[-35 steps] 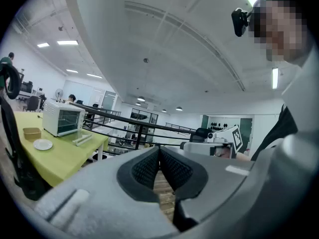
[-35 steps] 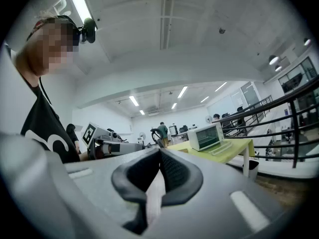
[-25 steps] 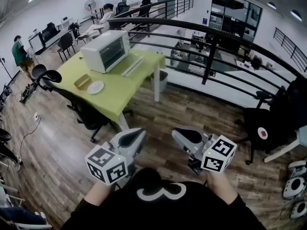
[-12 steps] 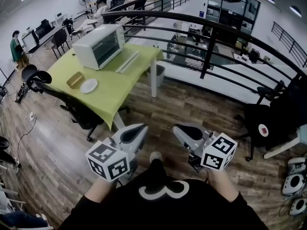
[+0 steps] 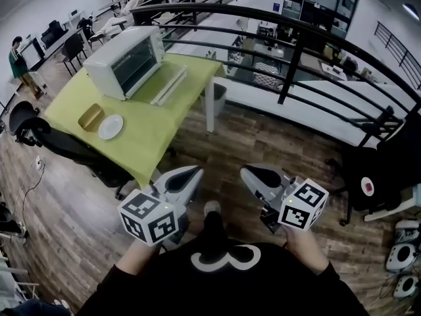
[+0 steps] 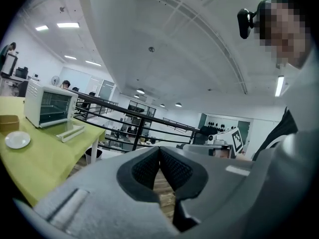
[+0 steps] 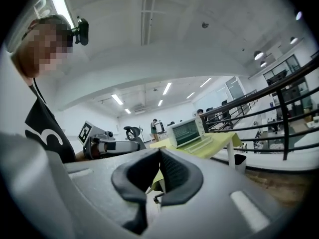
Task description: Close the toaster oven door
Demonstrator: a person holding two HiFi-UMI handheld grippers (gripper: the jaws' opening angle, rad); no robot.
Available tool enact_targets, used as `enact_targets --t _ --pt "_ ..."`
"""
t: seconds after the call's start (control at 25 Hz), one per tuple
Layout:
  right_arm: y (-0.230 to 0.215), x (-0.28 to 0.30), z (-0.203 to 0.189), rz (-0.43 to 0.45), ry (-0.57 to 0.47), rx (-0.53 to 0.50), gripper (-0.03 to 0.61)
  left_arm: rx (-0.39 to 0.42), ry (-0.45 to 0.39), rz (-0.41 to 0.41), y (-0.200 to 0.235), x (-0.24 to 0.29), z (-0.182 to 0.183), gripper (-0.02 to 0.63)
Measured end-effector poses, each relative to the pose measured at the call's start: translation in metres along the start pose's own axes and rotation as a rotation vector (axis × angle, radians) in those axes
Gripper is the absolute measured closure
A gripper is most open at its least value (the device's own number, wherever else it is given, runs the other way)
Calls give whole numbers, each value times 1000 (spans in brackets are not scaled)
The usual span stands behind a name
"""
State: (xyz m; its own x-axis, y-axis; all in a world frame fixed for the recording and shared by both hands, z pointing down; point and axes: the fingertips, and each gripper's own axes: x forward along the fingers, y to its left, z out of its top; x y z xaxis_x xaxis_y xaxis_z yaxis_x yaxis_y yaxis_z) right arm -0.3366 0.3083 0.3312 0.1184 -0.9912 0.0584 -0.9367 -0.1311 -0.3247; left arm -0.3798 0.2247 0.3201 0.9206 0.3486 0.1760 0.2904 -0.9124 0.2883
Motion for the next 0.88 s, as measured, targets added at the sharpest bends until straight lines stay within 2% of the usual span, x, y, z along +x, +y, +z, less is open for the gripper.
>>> enact_targets --t 0.28,0.48,0.72,0.88 --pt "-119 86 35 13 32 34 577 -33 33 30 104 98 35 603" --pt "-191 156 62 46 64 49 577 -66 26 91 192 148 66 603" --pt "-258 221 83 84 76 58 577 -84 26 158 264 189 86 603" --pt "-288 259 99 143 96 50 577 -92 15 217 300 208 100 603"
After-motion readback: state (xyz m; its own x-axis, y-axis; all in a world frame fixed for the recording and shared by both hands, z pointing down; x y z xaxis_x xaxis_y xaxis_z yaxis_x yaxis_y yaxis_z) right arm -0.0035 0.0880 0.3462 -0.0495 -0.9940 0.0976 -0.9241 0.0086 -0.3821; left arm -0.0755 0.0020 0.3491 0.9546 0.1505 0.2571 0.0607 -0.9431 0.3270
